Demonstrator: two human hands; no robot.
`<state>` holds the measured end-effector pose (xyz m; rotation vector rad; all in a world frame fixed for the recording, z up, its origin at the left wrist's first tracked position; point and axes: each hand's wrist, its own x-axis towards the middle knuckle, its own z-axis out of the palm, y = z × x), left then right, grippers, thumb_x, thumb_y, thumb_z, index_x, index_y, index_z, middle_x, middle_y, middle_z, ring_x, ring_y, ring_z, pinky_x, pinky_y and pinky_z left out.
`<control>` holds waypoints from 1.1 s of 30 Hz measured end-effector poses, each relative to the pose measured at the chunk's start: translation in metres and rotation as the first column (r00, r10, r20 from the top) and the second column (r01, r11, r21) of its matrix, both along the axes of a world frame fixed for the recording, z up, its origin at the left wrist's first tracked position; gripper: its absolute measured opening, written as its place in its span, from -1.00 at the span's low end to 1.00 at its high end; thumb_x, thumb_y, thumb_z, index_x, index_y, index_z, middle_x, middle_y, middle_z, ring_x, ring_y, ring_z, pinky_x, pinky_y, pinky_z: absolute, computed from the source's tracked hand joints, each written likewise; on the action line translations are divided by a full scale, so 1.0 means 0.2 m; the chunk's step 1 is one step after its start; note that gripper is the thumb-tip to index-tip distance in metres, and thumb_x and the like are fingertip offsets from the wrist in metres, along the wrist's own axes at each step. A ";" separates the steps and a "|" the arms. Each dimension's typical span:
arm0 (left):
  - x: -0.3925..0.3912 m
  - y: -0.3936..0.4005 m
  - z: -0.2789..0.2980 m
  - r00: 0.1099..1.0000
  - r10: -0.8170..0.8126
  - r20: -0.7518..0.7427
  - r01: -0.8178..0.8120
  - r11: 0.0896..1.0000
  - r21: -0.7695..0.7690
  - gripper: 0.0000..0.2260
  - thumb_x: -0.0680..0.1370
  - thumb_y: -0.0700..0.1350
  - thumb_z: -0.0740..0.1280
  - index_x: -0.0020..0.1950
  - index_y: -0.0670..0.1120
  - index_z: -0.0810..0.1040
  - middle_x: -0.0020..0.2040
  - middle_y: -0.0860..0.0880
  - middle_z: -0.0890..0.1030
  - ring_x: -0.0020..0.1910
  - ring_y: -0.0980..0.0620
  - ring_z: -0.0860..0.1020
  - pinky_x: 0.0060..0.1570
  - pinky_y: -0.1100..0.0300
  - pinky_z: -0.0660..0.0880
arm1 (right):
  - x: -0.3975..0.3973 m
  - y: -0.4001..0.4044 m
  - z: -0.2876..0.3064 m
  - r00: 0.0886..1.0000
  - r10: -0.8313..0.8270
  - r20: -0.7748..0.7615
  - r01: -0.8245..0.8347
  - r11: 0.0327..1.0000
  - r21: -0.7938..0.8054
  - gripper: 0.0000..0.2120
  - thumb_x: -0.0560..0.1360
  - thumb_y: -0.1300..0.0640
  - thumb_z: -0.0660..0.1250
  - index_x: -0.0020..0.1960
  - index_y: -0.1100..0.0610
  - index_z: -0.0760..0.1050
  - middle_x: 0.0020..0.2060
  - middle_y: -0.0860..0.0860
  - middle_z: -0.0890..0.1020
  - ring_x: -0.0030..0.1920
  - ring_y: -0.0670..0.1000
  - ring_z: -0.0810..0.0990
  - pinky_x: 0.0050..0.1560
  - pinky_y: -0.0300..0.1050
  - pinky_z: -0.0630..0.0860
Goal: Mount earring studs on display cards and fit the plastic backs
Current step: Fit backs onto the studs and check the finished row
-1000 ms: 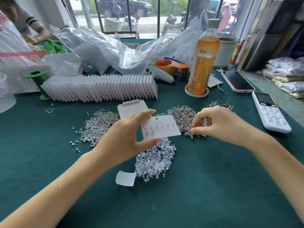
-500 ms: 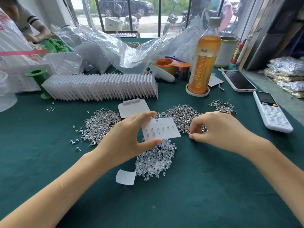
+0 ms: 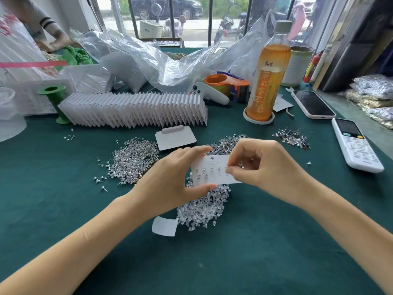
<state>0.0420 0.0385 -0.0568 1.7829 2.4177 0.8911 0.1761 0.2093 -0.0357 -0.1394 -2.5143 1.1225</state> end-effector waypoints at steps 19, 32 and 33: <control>0.01 0.00 0.01 0.999 -0.024 -0.043 0.026 0.997 0.067 -0.38 0.39 0.17 0.42 0.39 0.00 0.37 0.19 0.03 0.56 0.12 0.17 0.45 0.10 0.35 0.34 | -0.02 -0.06 -0.02 0.998 -0.021 -0.062 0.038 0.958 0.283 -0.89 0.39 0.31 0.49 -0.17 0.13 0.63 -0.46 -0.25 0.39 -0.37 -0.20 0.40 -0.25 -0.46 0.30; 0.03 0.00 0.02 0.996 -0.024 -0.091 0.033 0.995 0.098 -0.35 0.39 0.20 0.41 0.39 -0.07 0.38 0.15 -0.01 0.59 0.10 0.06 0.53 0.09 0.17 0.44 | -0.02 -0.07 -0.03 0.996 0.020 -0.088 0.014 0.930 0.368 -0.91 0.38 0.32 0.49 -0.16 0.17 0.65 -0.35 -0.35 0.39 -0.25 -0.37 0.44 -0.16 -0.52 0.29; 0.03 0.00 0.02 0.996 -0.026 -0.089 0.034 0.994 0.099 -0.35 0.39 0.20 0.41 0.38 -0.08 0.38 0.15 -0.01 0.59 0.10 0.06 0.53 0.09 0.19 0.43 | -0.02 -0.08 -0.03 0.996 0.023 -0.085 0.011 0.927 0.376 -0.91 0.38 0.32 0.49 -0.16 0.18 0.64 -0.35 -0.36 0.39 -0.25 -0.37 0.43 -0.16 -0.52 0.29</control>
